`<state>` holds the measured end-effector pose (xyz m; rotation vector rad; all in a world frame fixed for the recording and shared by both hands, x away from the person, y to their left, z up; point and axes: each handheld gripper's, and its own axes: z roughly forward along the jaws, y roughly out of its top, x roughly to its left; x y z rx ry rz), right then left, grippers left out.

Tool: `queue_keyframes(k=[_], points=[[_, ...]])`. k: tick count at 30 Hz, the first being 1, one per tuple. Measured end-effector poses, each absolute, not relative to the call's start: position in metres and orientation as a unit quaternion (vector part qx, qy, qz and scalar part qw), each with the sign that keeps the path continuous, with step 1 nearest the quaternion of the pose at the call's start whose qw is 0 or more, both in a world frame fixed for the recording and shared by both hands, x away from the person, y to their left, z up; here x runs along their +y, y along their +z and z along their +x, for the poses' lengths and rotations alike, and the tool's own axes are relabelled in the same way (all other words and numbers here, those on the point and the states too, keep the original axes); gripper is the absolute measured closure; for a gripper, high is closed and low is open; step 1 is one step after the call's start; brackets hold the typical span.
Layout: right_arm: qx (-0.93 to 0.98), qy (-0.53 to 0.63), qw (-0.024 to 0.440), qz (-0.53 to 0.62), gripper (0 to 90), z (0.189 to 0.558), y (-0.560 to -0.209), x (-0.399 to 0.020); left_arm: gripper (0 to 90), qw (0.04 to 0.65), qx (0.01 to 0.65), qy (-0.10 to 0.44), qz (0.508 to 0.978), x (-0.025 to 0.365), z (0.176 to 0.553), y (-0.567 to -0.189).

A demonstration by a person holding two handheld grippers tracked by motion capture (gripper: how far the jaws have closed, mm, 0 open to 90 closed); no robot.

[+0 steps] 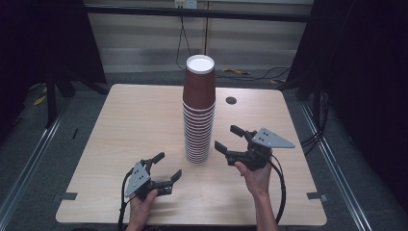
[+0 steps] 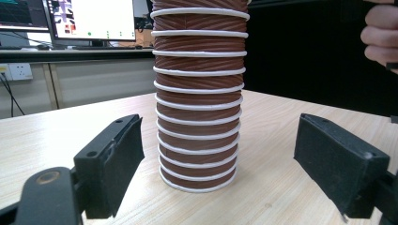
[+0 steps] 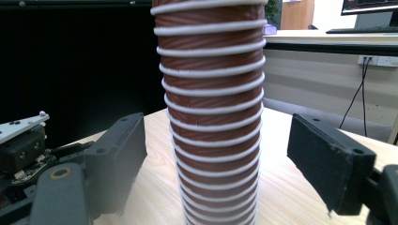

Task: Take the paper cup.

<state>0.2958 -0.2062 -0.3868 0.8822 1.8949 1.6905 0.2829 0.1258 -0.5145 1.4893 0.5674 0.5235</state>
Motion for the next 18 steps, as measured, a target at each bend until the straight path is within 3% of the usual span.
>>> queue_keyframes(k=[18], points=[[0.694,0.623,0.211,0.294,19.2,0.319,-0.346,-0.198,15.6,0.668,0.247,0.233,0.662,0.127,0.283,-0.515]])
